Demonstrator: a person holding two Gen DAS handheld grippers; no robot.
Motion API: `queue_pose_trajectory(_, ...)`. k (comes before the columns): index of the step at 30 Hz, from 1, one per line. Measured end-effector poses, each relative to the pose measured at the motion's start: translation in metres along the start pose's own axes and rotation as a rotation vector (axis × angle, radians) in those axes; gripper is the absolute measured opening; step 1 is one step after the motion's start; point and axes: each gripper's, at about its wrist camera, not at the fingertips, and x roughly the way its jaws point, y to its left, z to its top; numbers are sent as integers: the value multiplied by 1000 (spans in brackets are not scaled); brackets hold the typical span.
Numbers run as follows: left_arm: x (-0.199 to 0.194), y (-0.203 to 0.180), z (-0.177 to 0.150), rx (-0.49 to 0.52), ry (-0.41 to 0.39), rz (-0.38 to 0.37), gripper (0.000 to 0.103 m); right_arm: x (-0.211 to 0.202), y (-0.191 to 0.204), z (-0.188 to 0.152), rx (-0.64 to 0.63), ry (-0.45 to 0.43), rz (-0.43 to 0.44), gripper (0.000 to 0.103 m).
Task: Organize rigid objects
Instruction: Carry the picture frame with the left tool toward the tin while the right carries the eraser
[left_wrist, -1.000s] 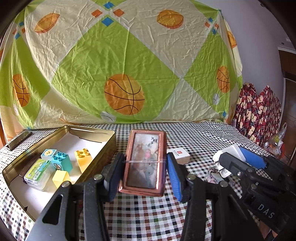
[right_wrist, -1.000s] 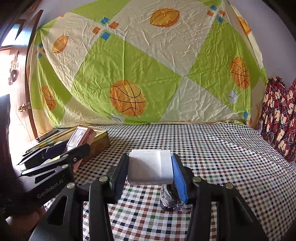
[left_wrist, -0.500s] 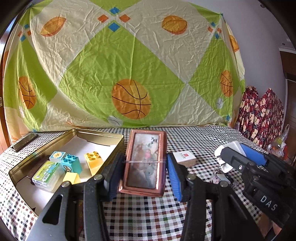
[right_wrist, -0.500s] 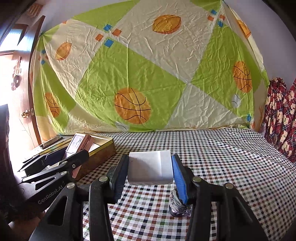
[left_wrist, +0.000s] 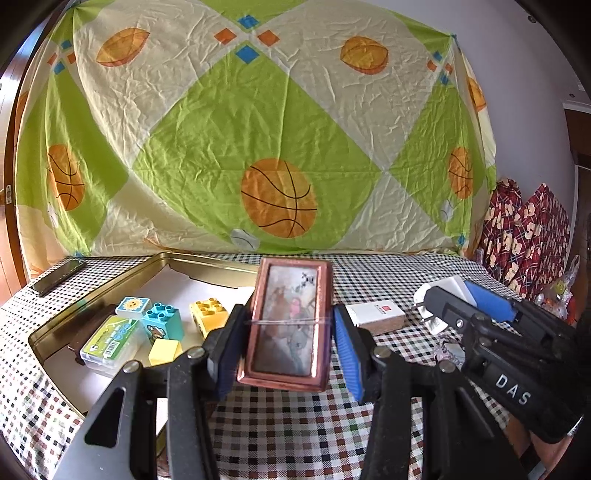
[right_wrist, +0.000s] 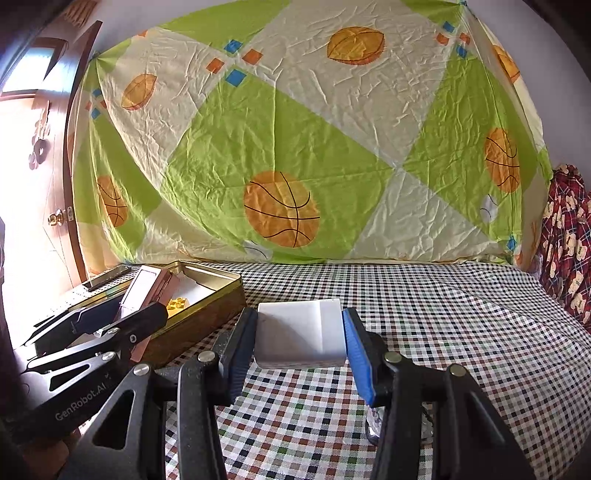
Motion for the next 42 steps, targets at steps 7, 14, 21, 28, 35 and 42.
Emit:
queue_pose_trajectory(7, -5, 9, -1, -10, -9, 15, 46, 6, 8, 2, -1, -13, 4, 49)
queue_pose_trajectory(14, -9, 19, -1, -23, -13, 31, 46, 9, 22, 5, -24, -20, 24, 49)
queue_pose_trajectory(21, -12, 27, -2, -29, -13, 45, 46, 13, 32, 5, -35, -16, 44, 49)
queue_pose_trajectory(28, -15, 38, -1, -38, -20, 64, 46, 17, 50, 5, -55, -14, 69, 49)
queue_pose_trajectory(35, -18, 58, -1, -68, -15, 92, 46, 20, 69, 3, -87, -4, 96, 49)
queue_pose_trajectory(42, -22, 66, -2, -77, -16, 95, 46, 23, 87, 3, -114, -3, 114, 50)
